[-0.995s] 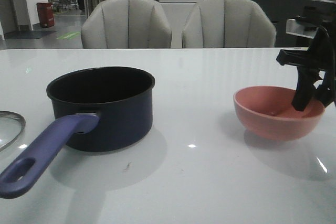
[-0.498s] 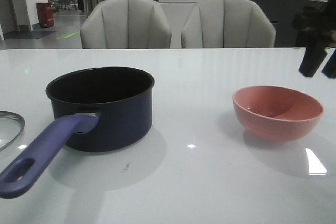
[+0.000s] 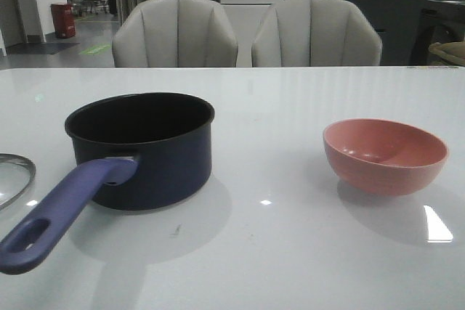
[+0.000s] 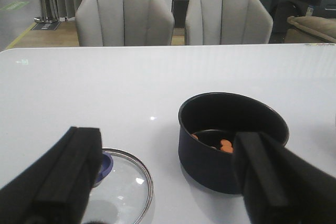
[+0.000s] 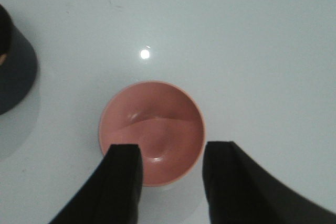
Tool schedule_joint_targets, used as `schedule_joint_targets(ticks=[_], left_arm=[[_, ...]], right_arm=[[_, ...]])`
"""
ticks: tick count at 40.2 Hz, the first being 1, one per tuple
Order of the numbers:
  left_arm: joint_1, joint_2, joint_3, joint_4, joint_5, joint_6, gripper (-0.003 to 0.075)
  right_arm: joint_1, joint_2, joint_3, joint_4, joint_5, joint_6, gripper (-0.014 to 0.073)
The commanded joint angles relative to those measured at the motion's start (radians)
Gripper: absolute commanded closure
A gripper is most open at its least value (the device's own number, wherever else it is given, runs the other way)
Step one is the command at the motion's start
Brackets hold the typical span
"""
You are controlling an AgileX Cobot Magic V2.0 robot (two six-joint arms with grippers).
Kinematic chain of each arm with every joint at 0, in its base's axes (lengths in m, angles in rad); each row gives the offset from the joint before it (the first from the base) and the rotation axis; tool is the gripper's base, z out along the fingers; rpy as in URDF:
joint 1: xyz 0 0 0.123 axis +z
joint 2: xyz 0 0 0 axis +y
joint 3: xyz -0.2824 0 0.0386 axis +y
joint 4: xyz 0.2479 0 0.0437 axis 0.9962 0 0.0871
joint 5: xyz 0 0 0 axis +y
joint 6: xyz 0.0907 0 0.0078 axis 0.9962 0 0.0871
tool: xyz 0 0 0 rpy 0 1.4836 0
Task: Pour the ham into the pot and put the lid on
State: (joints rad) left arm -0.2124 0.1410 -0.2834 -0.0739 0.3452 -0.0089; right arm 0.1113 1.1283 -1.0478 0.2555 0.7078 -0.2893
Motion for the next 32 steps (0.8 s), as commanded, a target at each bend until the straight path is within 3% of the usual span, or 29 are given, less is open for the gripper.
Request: schedule_joint_targets(ticks=[1,10,23,27,32], left_arm=[[-0.006,0.009,-0.028,-0.003,-0.077,0.0,0.0167],[-0.006,0.009,-0.028,-0.003,-0.077,0.0,0.0167],[-0.006,0.009,-0.028,-0.003,-0.077,0.0,0.0167],[-0.006,0.009,-0.028,-0.003,-0.077,0.0,0.0167],[-0.006,0.009,-0.028,-0.003,-0.077,0.0,0.0167]], right_arm=[[0.046,-0.145,0.068,0.014,-0.146,-0.013,0.0193],[0.144,-0.436,0.325,0.014,-0.318,-0.012,0.0193],[0.188,-0.918,0.735,0.018,-0.562,-0.01,0.0193],[0.188,-1.012,0.831,0.018,-0.68,-0.01,0.0193],[0.188,-1.047,0.87,0.018,-0.701,-0.01,0.0199]])
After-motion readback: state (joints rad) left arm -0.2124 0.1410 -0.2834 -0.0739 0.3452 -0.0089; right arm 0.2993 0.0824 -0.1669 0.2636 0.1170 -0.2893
